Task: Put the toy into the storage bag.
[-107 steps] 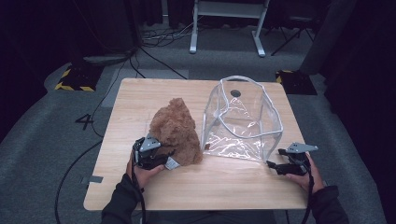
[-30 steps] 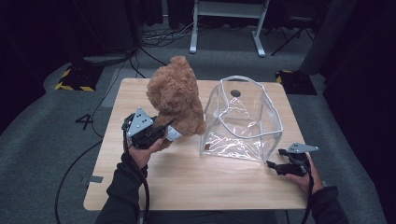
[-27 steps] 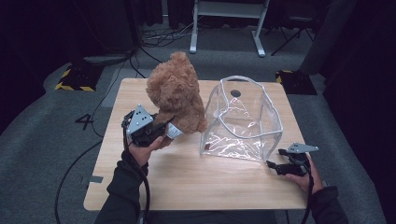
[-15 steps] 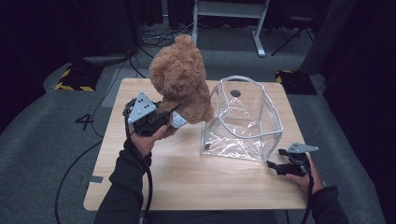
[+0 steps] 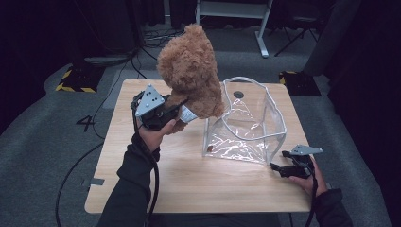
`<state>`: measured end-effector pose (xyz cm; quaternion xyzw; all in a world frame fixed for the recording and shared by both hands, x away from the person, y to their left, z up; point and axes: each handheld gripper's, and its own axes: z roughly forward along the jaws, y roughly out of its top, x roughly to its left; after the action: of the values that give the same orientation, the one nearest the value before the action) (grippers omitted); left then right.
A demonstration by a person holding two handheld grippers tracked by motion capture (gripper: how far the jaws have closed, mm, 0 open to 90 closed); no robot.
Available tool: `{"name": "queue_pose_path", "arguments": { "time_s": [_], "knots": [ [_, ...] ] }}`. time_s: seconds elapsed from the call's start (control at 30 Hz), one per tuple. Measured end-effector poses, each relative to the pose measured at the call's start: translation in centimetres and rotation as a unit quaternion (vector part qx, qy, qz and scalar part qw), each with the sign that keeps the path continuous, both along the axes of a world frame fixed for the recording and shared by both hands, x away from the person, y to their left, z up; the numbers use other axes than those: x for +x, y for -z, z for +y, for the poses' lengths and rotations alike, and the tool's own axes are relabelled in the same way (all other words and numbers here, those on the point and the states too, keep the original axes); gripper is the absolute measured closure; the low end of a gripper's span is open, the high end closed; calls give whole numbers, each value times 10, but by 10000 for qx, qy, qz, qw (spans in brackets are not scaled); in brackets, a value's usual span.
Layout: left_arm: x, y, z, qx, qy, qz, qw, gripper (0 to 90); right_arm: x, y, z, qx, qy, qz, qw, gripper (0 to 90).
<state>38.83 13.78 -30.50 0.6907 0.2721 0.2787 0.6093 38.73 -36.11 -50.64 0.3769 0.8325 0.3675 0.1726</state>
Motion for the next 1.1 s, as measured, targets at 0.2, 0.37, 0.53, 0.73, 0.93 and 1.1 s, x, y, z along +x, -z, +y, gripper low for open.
{"name": "queue_pose_path", "arguments": {
  "time_s": [0.2,0.37,0.53,0.73,0.93,1.1],
  "knots": [
    [3,-10,-4,-29,21,-108,9999,759,0,0,0,0,1,1,10000,181],
    [5,-22,-9,-126,85,-195,9997,758,0,0,0,-1,1,0,10000,181],
    [7,-33,-18,-204,186,-273,9992,758,0,0,0,-1,3,-1,10000,181],
    [8,-42,-36,-135,377,-355,9986,758,0,0,0,0,7,-1,10000,181],
    [11,-46,-53,-163,546,-321,9979,757,0,0,0,0,7,0,10000,181],
    [13,-52,-67,-185,672,-337,9970,757,0,0,0,0,8,0,10000,181]
  ]
}}
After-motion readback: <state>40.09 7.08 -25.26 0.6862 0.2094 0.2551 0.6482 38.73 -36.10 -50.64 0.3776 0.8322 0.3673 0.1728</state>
